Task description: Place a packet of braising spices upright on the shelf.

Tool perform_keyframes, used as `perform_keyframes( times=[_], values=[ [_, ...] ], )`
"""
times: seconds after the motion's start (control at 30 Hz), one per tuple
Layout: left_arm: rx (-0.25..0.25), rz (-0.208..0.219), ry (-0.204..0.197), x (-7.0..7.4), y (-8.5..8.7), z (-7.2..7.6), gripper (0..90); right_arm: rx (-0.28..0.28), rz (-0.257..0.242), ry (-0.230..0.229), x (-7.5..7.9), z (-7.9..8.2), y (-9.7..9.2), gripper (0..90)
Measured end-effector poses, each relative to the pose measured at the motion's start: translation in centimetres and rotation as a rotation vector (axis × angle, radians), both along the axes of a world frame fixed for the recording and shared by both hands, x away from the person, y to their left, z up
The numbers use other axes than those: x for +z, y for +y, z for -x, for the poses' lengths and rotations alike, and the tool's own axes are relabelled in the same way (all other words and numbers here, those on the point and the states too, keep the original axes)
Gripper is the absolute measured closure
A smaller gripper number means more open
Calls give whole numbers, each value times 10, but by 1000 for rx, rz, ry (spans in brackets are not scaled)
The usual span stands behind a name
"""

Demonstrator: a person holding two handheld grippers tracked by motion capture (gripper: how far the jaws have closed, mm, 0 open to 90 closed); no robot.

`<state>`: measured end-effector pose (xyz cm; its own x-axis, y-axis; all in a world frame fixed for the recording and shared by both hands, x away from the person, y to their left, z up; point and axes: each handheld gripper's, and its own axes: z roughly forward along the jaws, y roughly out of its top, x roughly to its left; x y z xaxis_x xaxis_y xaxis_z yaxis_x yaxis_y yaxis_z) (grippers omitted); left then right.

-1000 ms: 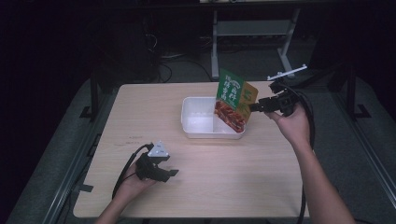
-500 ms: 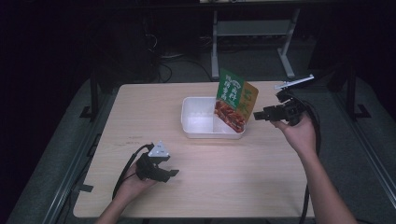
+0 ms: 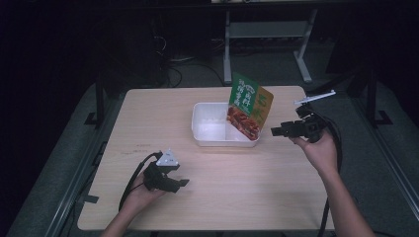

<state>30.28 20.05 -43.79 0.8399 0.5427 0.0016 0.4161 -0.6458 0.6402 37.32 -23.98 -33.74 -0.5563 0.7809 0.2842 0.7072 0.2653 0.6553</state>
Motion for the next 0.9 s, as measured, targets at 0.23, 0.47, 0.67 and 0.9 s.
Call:
perform_keyframes(
  times=[0.23,0.47,0.67,0.9],
  values=[
    [-1,-2,-5,0,0,0,334,10,-19,11,-16,14,-5,433],
    [2,0,-3,0,0,0,333,15,-22,18,-27,25,-8,432],
    [2,0,-5,0,0,0,334,20,-33,26,-40,38,-11,431],
    [6,4,-6,0,0,0,332,20,-37,36,-61,54,-15,430]
  ],
)
